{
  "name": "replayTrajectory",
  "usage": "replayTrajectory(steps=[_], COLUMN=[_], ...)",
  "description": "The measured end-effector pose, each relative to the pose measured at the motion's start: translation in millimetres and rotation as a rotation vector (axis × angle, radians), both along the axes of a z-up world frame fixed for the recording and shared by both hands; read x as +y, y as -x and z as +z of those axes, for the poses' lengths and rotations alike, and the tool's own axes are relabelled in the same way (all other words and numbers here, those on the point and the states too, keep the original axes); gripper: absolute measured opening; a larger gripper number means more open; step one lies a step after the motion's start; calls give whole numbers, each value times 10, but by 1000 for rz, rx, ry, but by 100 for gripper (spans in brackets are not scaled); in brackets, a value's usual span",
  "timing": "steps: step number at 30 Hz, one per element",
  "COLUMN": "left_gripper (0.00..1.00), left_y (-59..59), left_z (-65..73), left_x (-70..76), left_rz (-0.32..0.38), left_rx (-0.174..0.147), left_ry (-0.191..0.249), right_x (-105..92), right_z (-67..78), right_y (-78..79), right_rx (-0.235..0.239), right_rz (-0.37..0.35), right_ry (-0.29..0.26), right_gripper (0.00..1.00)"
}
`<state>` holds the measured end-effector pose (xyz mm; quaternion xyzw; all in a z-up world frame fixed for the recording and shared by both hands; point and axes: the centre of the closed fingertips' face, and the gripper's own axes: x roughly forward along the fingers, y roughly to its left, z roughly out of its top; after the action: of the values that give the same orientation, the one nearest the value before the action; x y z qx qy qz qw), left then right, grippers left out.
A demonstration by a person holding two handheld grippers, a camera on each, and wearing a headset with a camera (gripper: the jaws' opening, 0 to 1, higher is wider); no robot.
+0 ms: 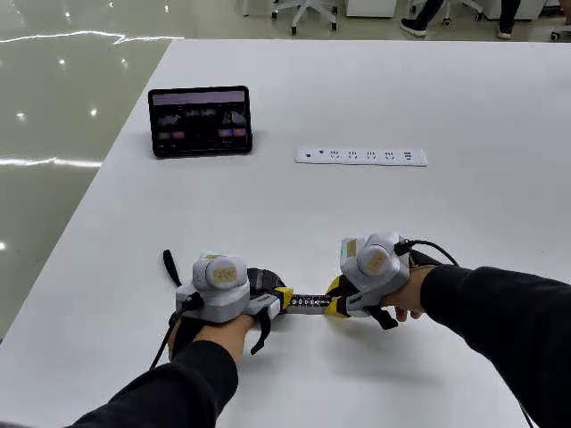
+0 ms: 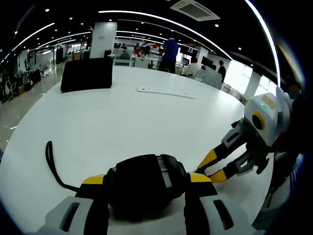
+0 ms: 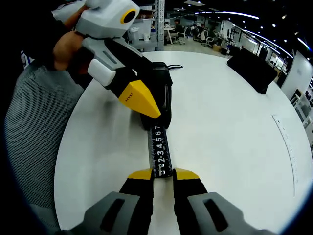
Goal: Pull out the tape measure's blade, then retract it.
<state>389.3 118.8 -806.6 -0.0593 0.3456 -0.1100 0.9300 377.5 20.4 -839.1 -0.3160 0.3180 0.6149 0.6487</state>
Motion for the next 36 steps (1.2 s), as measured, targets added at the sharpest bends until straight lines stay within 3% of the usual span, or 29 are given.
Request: replayTrajectory(steps=[36], left_gripper=[58], left_y=[-12], left_z=[-5], left_x=[10], left_rz=[-1], left_rx=[4], left_ry=[7], right_x=[372], right_z=[2], right_y=[19], right_rx=[1], right_rz=[0], right_ry=[-26], right_gripper=[11])
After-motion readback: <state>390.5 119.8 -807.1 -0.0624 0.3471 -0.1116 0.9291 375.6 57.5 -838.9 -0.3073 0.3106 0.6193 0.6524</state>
